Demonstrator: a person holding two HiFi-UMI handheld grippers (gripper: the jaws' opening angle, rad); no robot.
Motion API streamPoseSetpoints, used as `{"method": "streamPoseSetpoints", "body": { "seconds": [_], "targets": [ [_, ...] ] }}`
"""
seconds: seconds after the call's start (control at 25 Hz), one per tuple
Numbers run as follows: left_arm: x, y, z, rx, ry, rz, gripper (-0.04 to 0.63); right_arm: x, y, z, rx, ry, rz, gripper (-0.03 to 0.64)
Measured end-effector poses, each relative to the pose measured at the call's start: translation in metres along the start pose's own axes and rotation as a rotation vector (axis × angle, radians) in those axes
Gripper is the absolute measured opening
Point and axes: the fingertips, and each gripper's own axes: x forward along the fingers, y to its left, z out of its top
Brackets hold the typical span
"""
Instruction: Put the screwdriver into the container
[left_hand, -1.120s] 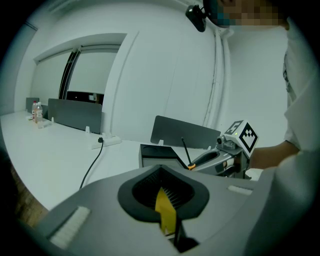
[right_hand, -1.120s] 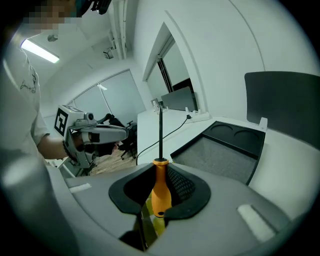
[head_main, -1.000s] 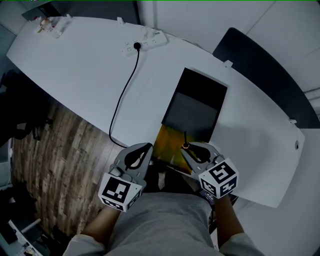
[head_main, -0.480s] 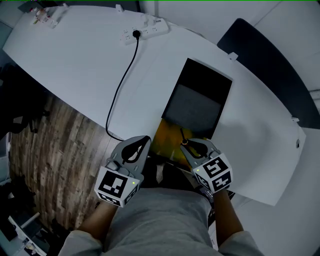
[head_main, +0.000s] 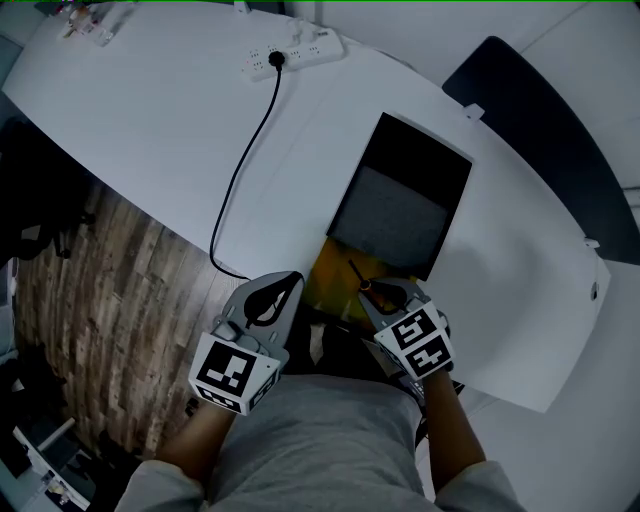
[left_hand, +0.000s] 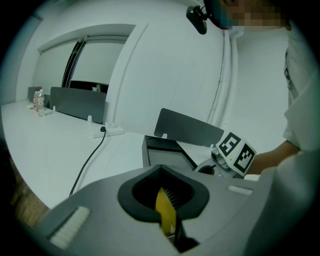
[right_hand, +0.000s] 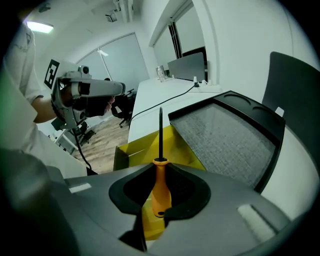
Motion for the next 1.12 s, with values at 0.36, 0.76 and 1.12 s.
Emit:
{"method": "streamPoseSetpoints", "body": {
  "seconds": [0.36, 0.76, 1.12],
  "targets": [
    [0.0, 0.009, -0.007, -0.02, 0.007, 0.009, 0.002, 0.018, -0.006, -0.009, -0.064, 0.111, -0.045, 0.085],
    [-0.005, 0.016, -0.012, -0.031, 0.016, 0.013, 0.002, 0.033, -0.008, -0.013, -0.106, 0.2, -0.067, 0.086],
    [-0.009, 0.018, -0.015, -0.043, 0.014, 0.015, 0.002, 0.04, -0.01, -0.016, -0.113, 0.245, -0.089, 0.087]
  ]
}}
